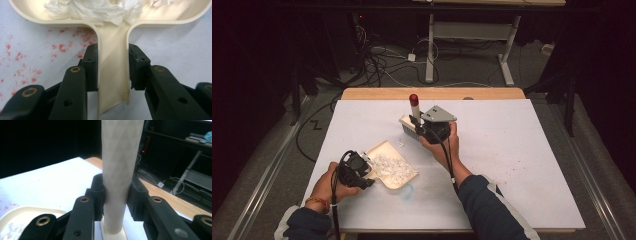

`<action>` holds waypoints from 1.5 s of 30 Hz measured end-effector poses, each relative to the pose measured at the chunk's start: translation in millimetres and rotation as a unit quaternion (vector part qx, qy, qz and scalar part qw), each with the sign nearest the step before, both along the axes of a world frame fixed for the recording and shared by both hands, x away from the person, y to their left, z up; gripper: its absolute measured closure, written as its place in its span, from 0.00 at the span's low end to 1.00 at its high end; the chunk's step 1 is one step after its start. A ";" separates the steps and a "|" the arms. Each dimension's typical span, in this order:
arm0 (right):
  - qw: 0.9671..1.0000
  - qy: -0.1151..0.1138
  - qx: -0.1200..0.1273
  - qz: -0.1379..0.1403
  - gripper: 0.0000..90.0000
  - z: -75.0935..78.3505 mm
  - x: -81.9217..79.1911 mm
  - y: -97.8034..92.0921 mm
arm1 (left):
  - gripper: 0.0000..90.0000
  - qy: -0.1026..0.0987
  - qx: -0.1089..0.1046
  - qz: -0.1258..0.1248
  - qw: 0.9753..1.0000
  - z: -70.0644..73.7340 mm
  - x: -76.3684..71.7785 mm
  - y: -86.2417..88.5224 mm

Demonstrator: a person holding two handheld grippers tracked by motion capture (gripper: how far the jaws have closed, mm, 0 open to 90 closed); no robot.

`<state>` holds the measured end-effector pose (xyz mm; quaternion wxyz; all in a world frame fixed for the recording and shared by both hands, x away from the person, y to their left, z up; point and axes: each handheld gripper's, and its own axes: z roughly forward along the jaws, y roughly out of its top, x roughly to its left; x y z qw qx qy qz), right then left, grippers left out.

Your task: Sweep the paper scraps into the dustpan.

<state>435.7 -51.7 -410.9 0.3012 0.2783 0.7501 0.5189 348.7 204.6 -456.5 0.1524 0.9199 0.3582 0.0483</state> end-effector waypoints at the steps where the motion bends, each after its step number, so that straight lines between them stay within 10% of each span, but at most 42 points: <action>1: 1.000 -0.001 -0.003 0.006 0.79 -0.7 -1.1 3.4 | 0.70 0.000 0.001 0.000 1.000 0.0 0.5 -0.8; 18: 0.992 0.007 -0.044 0.116 0.78 -4.1 -50.5 19.8 | 0.70 0.001 0.019 -0.007 1.000 0.5 1.5 -4.6; 26: 0.986 0.024 -0.016 0.163 0.79 5.6 -71.6 13.7 | 0.70 0.002 0.023 -0.005 1.000 0.8 1.1 -6.3; 38: 0.993 -0.005 0.005 0.116 0.79 30.5 -70.2 -9.7 | 0.70 0.000 0.029 -0.011 1.000 1.6 -1.6 -6.5; 45: 0.995 -0.013 -0.049 0.084 0.79 21.6 -62.4 -8.6 | 0.70 0.002 0.027 -0.009 1.000 1.4 -1.9 -6.4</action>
